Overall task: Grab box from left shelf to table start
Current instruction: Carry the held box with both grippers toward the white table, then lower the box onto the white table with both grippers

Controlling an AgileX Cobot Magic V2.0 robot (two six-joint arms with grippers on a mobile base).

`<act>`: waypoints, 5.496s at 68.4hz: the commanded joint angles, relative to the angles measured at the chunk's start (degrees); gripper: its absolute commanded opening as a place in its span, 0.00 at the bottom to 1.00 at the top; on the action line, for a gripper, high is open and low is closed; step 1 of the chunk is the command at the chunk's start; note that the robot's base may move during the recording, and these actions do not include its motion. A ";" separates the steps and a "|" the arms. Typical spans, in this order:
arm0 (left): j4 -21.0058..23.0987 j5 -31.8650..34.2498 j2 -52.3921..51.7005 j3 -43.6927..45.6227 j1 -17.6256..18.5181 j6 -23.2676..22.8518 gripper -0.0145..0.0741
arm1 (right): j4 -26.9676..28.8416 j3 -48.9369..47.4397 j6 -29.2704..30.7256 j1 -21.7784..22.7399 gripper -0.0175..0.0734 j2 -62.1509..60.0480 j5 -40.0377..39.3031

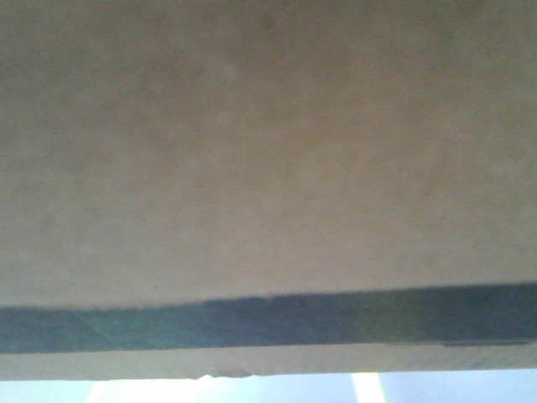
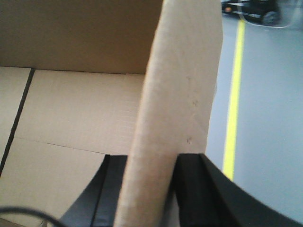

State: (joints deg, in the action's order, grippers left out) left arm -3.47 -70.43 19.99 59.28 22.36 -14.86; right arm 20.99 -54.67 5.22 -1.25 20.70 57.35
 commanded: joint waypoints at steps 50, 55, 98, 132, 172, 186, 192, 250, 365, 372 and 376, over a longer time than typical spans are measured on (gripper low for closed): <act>0.86 9.20 0.31 2.13 0.29 -1.10 0.06 | -1.21 -1.74 0.35 0.22 0.26 0.99 -7.64; 0.86 9.20 0.31 2.13 0.29 -1.10 0.06 | -1.21 -1.74 0.35 0.22 0.26 0.99 -7.65; 0.86 9.20 0.31 2.13 0.29 -1.10 0.06 | -1.21 -1.74 0.35 0.22 0.26 0.99 -7.48; 0.86 9.20 0.31 2.13 0.29 -1.10 0.06 | -1.21 -1.74 0.35 0.22 0.26 0.99 -7.42; 0.86 9.20 0.41 2.13 0.29 -1.10 0.06 | -1.21 -1.74 0.35 0.22 0.26 0.99 -7.35; 1.07 9.20 0.52 2.13 0.29 -1.10 0.06 | -1.21 -1.74 0.35 0.22 0.26 0.99 -7.35; 1.07 9.20 0.52 2.13 0.29 -1.10 0.06 | -1.21 -1.74 0.35 0.22 0.26 0.99 -7.35; 1.21 9.33 0.52 2.13 0.29 -1.10 0.06 | -1.21 -1.74 0.35 0.22 0.26 0.99 -7.35; -1.08 16.51 46.46 13.76 -9.62 -0.62 0.06 | -1.28 -18.55 8.00 0.22 0.26 50.05 -0.55; -0.66 17.30 49.93 13.76 -9.90 -0.23 0.06 | -1.32 -17.99 8.50 0.22 0.26 52.49 -1.98; -0.19 17.70 51.78 13.76 -9.90 0.67 0.06 | -1.32 -17.72 8.99 0.22 0.26 53.41 -2.62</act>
State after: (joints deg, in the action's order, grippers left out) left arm -2.73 -59.42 70.58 70.63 12.92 -13.79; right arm 16.43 -70.84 11.88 -1.04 74.64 58.28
